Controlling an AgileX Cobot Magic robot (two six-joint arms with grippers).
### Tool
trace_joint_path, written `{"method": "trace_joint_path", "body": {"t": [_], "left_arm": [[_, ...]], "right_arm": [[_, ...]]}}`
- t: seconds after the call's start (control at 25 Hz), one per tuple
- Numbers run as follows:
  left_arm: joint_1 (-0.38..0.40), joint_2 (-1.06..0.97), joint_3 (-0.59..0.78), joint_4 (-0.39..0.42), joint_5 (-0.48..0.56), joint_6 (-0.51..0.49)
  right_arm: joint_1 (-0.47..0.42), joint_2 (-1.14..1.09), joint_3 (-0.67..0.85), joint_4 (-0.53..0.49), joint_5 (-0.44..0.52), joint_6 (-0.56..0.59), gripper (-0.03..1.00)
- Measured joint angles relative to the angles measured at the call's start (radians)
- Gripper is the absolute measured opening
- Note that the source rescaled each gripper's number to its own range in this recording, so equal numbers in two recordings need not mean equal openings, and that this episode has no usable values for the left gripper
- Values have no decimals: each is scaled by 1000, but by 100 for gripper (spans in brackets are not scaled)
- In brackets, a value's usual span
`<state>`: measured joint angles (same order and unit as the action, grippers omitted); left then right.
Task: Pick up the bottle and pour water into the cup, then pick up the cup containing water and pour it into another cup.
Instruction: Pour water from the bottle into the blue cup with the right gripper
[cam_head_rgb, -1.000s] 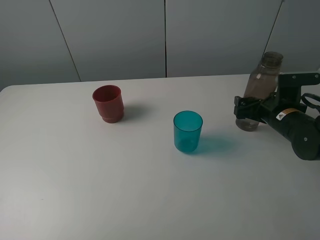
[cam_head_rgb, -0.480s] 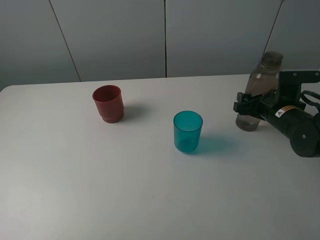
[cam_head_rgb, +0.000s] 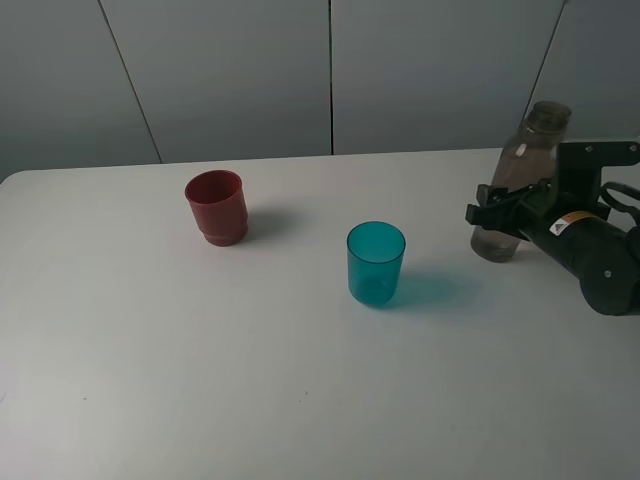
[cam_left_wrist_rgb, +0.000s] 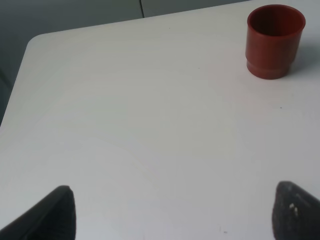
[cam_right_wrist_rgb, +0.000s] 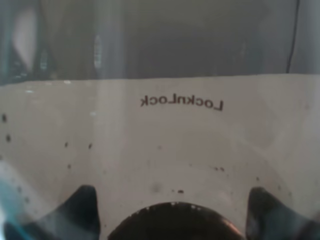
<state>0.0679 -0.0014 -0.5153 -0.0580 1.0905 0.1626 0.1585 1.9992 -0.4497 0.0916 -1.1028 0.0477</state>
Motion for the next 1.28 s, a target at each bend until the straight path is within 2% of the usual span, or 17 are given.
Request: {"method": "trace_joint_path", "body": {"t": [0.12,0.24,0.6,0.8,1.0,1.16,1.28], "left_arm": [[0,0,0,0,0,0],[0,0,0,0,0,0],[0,0,0,0,0,0],[0,0,0,0,0,0],[0,0,0,0,0,0],[0,0,0,0,0,0],[0,0,0,0,0,0]], "right_arm": [[0,-7,0,-38,-5,0,6],[2,-61,0,-54,30,-6,6],[118,-279,4,15,138,-256,6],[207,-294,4,118,153,-456,6],[278,-294,-18,271,238,-708,6],[282,-294,-42,299,317,-837,6],[283,-287,-48,306,326,-951,6]]}}
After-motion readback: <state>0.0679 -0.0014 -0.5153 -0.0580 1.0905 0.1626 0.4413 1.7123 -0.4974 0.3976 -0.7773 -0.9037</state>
